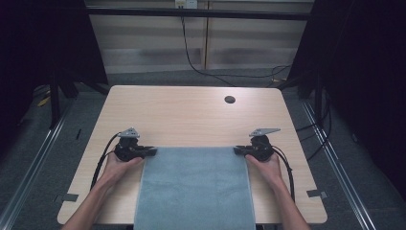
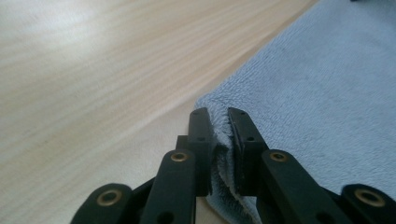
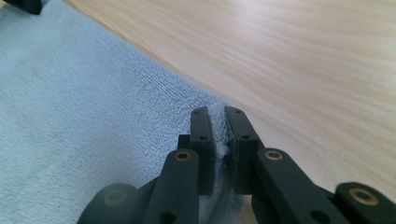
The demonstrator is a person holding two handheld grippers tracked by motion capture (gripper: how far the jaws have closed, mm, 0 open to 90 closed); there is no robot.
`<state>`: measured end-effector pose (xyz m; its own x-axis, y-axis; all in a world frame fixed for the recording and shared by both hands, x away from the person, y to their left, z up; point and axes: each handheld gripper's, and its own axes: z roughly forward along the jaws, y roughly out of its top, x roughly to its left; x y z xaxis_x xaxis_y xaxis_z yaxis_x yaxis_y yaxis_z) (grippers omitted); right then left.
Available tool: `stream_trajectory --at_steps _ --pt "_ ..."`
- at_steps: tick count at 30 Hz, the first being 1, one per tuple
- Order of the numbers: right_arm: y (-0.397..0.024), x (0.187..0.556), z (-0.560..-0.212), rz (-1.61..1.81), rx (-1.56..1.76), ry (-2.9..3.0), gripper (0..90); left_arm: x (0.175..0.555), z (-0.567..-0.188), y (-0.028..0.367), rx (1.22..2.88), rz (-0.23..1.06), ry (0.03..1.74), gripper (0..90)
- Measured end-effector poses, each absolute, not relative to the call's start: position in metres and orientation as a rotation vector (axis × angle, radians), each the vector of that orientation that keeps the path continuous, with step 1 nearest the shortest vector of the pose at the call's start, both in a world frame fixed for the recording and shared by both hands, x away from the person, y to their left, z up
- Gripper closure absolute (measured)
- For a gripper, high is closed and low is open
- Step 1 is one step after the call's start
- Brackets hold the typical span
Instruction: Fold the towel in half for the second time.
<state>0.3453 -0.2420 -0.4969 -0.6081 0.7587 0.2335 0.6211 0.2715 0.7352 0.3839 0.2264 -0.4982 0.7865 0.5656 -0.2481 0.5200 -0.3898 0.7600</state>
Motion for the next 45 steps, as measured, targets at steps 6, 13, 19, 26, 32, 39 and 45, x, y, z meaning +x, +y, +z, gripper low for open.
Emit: stream_trajectory --at_steps 6,13,19,26,32,39,45 --pt "-0.246 0.346 -0.476 1.332 1.25 2.301 83.5 0.383 -0.483 0.23 1.975 0.069 0.792 81.8" --pt "-0.251 0.35 -0.463 1.375 1.247 2.244 84.2 0.388 -0.466 0.229 1.901 0.088 0.793 82.3" --pt "-0.253 0.36 -0.443 1.409 1.245 2.189 84.5 0.396 -0.445 0.226 1.868 0.123 0.782 82.7" --pt "-0.258 0.377 -0.423 1.431 1.243 2.146 84.6 0.413 -0.431 0.226 1.849 0.126 0.806 82.7" --pt "-0.258 0.386 -0.406 1.459 1.225 2.126 84.7 0.422 -0.415 0.227 1.836 0.148 0.802 82.8" --pt "-0.257 0.386 -0.377 1.505 1.17 2.072 84.7 0.425 -0.381 0.231 1.798 0.21 0.778 83.8" --pt "-0.258 0.382 -0.351 1.522 1.112 2.034 84.8 0.423 -0.361 0.227 1.748 0.243 0.751 84.3"
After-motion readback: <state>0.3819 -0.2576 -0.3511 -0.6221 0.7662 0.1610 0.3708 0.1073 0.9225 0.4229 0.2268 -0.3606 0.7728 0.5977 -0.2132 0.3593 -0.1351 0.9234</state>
